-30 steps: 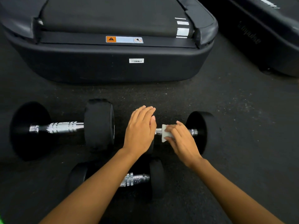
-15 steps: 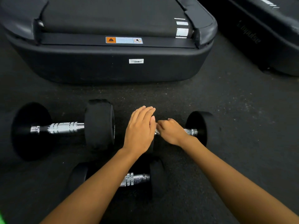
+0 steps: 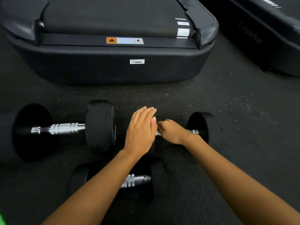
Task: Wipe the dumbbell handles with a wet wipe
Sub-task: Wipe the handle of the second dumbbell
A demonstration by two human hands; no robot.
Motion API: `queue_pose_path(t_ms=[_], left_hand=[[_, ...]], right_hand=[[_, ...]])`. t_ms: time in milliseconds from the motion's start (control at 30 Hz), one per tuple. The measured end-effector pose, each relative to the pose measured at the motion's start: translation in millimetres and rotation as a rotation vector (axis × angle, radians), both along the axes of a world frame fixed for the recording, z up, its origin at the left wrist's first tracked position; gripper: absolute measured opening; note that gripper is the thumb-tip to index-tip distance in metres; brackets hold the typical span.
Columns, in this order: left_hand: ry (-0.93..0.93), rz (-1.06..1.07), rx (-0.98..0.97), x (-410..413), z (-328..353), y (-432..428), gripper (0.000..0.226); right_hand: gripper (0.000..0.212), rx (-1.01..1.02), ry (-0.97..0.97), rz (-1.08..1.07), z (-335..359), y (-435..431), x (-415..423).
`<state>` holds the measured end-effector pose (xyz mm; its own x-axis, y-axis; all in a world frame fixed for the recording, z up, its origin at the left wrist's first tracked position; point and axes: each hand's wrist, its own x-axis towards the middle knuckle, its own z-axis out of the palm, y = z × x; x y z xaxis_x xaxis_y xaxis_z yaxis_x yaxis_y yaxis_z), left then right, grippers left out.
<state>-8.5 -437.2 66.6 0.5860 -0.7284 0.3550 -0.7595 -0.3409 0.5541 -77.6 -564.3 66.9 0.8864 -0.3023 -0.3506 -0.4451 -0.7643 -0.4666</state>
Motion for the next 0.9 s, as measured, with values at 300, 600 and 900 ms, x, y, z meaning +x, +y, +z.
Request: queue_pose_path(t_ms=[300, 600, 900], left_hand=[[0.0, 0.001, 0.004, -1.0, -0.5, -0.8, 0.049], [-0.019, 0.007, 0.003, -2.2, -0.2, 1.8, 0.047], [0.0, 0.017, 0.002, -1.7, 1.6, 0.0, 0.049]], right_hand=[[0.028, 0.039, 0.008, -0.044, 2.0, -4.3, -9.0], [0.02, -0.116, -0.311, -0.003, -18.0, 12.5, -24.8], [0.02, -0.392, -0.637, 0.061, -34.7, 31.1, -36.7]])
